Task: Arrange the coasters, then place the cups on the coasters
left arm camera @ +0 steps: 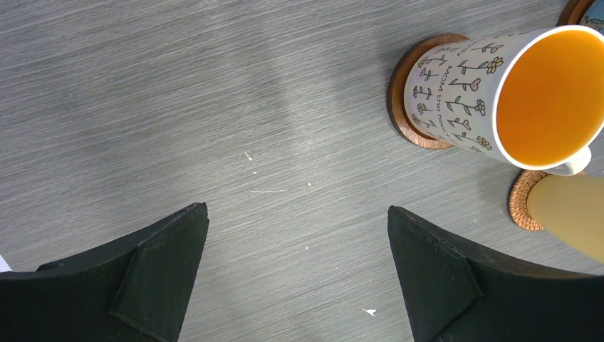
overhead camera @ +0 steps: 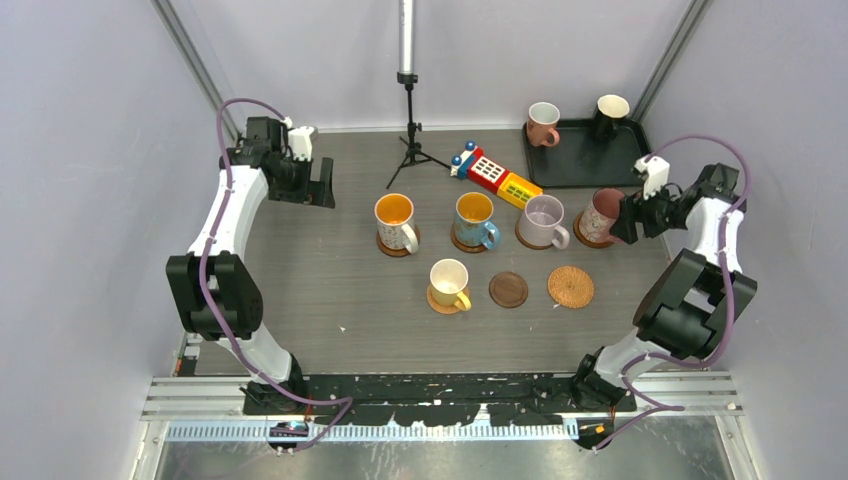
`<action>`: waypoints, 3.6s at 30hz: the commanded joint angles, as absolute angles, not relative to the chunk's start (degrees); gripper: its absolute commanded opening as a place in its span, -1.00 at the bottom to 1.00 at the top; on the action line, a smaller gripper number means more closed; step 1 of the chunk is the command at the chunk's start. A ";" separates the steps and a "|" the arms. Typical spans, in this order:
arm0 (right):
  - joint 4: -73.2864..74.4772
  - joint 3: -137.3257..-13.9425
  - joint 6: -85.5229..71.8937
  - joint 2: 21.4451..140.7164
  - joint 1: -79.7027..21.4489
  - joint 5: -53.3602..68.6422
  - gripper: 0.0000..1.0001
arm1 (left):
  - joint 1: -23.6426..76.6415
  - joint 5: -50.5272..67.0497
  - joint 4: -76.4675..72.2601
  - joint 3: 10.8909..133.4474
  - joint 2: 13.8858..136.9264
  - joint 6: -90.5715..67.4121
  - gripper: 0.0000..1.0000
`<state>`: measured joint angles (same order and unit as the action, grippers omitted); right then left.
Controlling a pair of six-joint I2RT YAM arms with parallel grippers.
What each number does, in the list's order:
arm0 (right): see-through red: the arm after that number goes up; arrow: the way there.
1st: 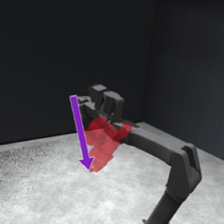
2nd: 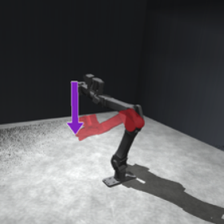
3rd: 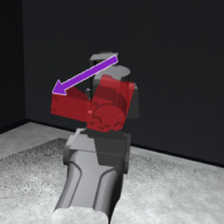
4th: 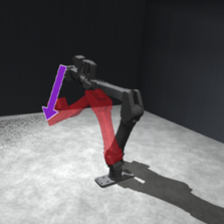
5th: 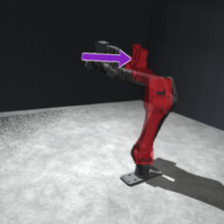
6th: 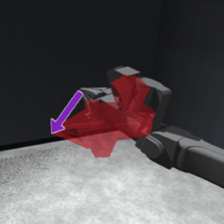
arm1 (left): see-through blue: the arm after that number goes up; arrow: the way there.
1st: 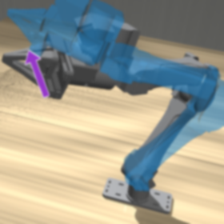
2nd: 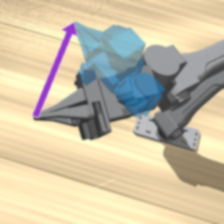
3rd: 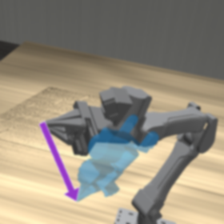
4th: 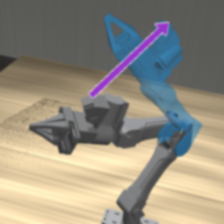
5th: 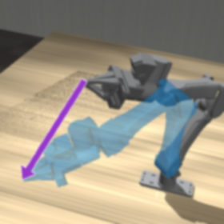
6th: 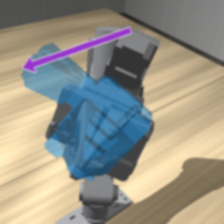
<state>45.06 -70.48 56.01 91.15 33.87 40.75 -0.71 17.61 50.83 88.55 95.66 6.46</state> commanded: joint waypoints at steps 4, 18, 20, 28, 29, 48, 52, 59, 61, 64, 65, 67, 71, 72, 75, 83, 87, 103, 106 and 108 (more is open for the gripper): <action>56.01 -87.06 49.60 91.79 33.76 41.99 0.58 | -0.46 19.05 49.57 89.56 96.36 5.98 0.99; 46.18 -113.87 28.08 111.15 14.34 19.85 0.60 | -0.53 17.76 49.04 91.73 97.93 5.98 0.99; 45.17 -116.97 27.05 114.52 12.12 17.08 0.59 | -0.48 17.23 49.13 91.76 97.94 6.05 0.99; 40.11 -128.83 23.13 128.11 6.95 10.94 0.59 | -0.48 15.18 49.64 92.11 98.56 7.24 0.99; 40.02 -130.58 22.59 129.88 6.75 10.89 0.59 | -0.47 15.06 49.77 92.19 98.65 7.35 0.99; 26.55 -137.32 18.30 144.89 4.04 8.57 0.38 | -0.52 13.37 51.76 94.04 99.93 8.30 0.99; 25.70 -138.25 18.35 146.01 3.66 9.53 0.25 | -0.51 13.18 51.86 94.00 100.04 8.43 0.99; 25.97 -138.82 19.04 146.08 3.60 10.88 -0.06 | -0.46 13.02 51.82 94.30 100.58 8.61 1.00; 26.79 -138.19 20.25 145.52 3.60 12.42 -0.16 | -0.52 13.00 51.79 94.38 100.74 8.75 0.99; 27.00 -136.59 20.73 144.15 3.65 12.91 -0.33 | -0.49 12.98 51.76 94.86 101.23 8.92 0.99; 26.91 -135.87 20.82 143.36 3.69 12.99 -0.39 | -0.48 13.06 51.77 95.02 101.37 8.88 0.99; 26.93 -134.30 20.81 141.87 3.77 13.21 -0.48 | -0.53 13.16 51.77 95.18 101.59 8.96 0.99; 26.94 -130.30 21.06 138.37 4.16 13.71 -0.63 | -0.50 13.53 51.55 94.97 101.87 8.98 0.99; 26.90 -128.86 21.28 137.21 4.28 13.90 -0.67 | -0.51 13.60 51.40 94.86 101.81 8.97 1.00; 27.03 -124.18 21.77 133.77 4.84 14.78 -0.71 | -0.52 13.81 51.20 94.60 101.87 8.98 0.99; 29.66 -110.53 23.40 124.05 5.72 17.46 -0.73 | -0.51 14.52 50.66 93.66 101.78 8.82 1.00; 29.98 -106.43 23.74 122.20 5.71 16.75 -0.56 | -0.50 14.80 50.27 93.66 102.15 8.84 1.00; 38.54 -116.00 26.94 129.36 5.11 15.21 -0.21 | -0.50 14.59 50.08 94.21 102.57 8.62 0.99; 40.23 -117.41 27.80 130.34 4.80 14.79 -0.20 | -0.49 14.59 50.01 94.05 102.41 8.40 0.99; 40.51 -117.53 28.31 130.62 4.75 14.38 -0.19 | -0.45 14.52 49.97 93.92 102.31 8.35 0.99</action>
<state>38.81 -114.67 26.46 129.86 5.34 15.33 -0.71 13.72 51.24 92.79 103.28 8.03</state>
